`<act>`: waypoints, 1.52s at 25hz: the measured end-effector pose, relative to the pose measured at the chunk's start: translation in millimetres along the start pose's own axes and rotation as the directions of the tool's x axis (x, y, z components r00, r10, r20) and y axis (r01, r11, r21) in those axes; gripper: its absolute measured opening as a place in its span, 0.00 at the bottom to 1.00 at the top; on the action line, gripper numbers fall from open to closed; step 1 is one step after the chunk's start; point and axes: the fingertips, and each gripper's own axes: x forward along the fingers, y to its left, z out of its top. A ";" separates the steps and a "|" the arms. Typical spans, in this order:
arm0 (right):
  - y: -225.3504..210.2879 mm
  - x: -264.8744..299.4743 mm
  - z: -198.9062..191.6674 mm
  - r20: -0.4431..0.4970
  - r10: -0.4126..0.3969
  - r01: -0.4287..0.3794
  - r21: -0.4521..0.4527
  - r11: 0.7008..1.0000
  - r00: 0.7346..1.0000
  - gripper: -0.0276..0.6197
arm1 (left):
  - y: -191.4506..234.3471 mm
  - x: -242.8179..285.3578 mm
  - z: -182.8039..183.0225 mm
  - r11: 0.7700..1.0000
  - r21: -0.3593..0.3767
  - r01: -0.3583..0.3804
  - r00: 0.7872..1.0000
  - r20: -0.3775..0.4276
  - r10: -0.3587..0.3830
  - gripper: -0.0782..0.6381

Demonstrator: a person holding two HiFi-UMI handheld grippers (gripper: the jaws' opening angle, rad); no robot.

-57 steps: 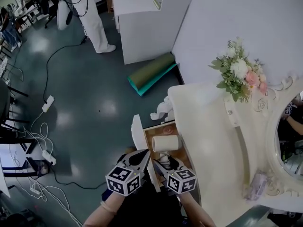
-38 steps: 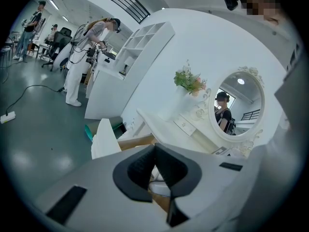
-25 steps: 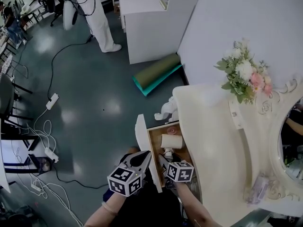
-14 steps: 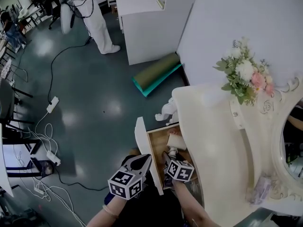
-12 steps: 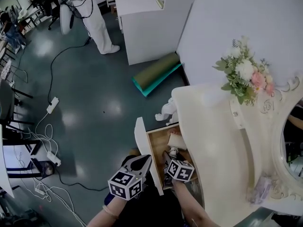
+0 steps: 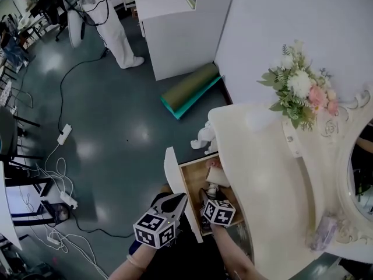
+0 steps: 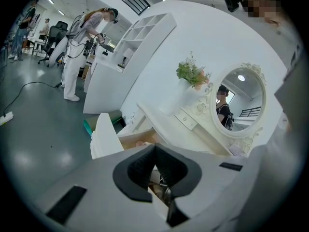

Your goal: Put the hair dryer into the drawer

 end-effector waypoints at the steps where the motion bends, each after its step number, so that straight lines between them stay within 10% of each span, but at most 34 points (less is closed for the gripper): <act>1: -0.6 1.5 -1.9 -0.009 -0.005 0.005 -0.008 1.000 1.000 0.48 | 0.2 0.9 0.3 1.000 0.001 0.001 1.000 -0.001 -0.001 0.14; 22: 5.4 -12.0 1.8 -0.006 0.033 -0.033 0.006 0.999 0.999 0.54 | -10.7 14.9 11.5 0.992 0.051 0.112 0.991 -0.076 -0.108 0.14; 30: 26.1 -62.7 25.1 0.127 0.053 -0.045 -0.064 0.997 0.990 0.49 | -6.0 17.7 33.9 0.981 0.079 0.179 0.981 -0.085 -0.173 0.14; 34: 35.3 -105.6 63.0 0.360 0.096 -0.120 0.044 0.992 0.928 0.23 | -12.7 17.1 37.7 0.968 0.105 0.229 0.970 -0.109 -0.217 0.14; 38: 58.2 -152.4 107.0 0.597 0.196 -0.307 0.089 0.947 0.778 0.15 | -24.9 17.8 40.4 0.950 0.116 0.289 0.953 -0.130 -0.274 0.14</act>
